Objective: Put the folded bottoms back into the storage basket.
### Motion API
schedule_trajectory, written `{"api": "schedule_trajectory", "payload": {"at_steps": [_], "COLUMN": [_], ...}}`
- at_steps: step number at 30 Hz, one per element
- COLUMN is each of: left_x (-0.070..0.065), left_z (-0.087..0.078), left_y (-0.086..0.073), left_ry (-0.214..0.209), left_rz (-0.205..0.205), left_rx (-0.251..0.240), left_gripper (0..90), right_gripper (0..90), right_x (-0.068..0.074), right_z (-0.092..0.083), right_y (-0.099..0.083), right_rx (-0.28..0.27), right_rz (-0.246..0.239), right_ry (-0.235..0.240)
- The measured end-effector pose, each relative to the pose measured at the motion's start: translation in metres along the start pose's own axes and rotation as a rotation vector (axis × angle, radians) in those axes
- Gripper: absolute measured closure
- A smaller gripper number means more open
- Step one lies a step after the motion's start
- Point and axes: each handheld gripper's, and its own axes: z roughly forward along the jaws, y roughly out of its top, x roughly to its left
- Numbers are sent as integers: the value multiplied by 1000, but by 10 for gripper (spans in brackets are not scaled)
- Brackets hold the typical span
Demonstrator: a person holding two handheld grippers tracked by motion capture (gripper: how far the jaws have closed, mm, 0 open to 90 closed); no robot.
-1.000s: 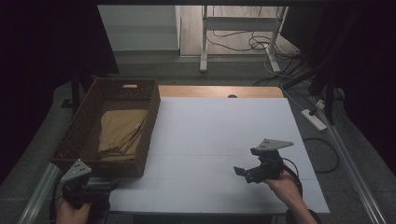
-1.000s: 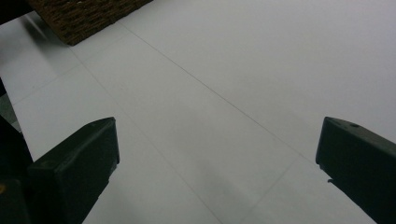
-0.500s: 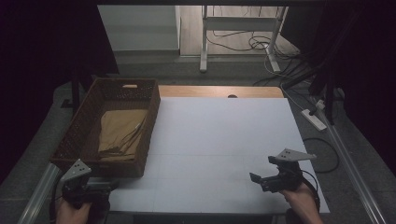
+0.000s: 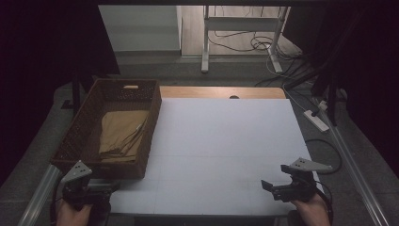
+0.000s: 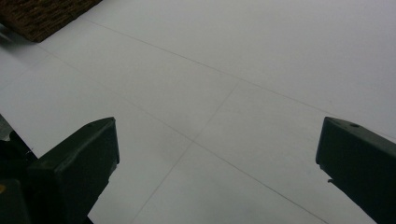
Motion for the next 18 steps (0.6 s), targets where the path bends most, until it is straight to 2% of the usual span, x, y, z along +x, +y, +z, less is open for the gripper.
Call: {"api": "schedule_trajectory", "payload": {"at_steps": [18], "left_x": [0], "left_z": [0], "left_y": [0], "left_ry": [1], "left_rz": [1], "left_rx": [8], "left_gripper": [12], "right_gripper": [3], "right_x": [0], "right_z": [-18], "right_y": [-9], "right_rx": [14], "right_rz": [23], "right_ry": [-76]}}
